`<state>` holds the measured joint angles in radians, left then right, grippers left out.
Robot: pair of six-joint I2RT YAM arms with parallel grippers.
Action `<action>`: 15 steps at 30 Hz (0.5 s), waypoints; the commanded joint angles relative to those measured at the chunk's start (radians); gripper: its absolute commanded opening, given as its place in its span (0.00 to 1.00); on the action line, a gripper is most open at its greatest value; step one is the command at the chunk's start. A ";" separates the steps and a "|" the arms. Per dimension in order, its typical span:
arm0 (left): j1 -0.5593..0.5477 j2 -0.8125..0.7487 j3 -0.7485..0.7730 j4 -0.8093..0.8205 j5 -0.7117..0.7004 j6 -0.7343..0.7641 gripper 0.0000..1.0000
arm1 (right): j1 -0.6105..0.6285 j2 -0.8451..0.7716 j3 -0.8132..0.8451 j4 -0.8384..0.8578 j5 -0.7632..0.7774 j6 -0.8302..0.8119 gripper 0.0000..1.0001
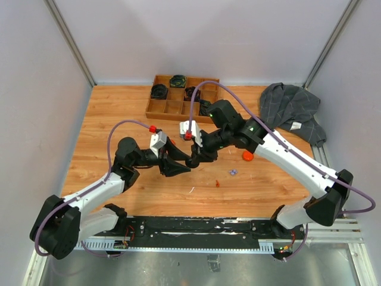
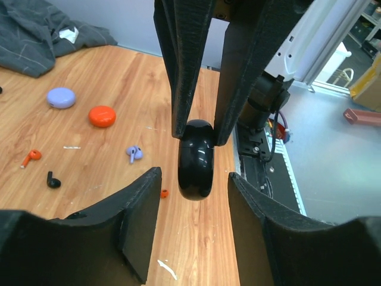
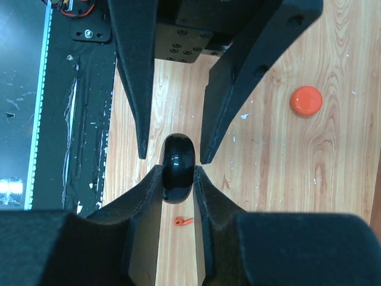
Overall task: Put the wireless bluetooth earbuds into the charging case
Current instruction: Pick up the charging case at the center of the board.
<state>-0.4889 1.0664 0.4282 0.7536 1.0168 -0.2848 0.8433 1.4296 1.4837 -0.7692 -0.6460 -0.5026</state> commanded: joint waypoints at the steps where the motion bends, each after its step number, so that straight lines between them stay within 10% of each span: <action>1: -0.016 0.015 0.034 0.013 0.047 0.010 0.51 | 0.038 0.025 0.064 -0.062 0.031 -0.059 0.01; 15: -0.025 -0.004 0.021 0.013 0.034 0.015 0.20 | 0.077 0.073 0.137 -0.127 0.105 -0.092 0.07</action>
<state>-0.5022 1.0790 0.4305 0.7517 1.0447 -0.2794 0.9058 1.4952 1.5822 -0.8616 -0.5739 -0.5682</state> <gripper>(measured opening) 0.288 0.240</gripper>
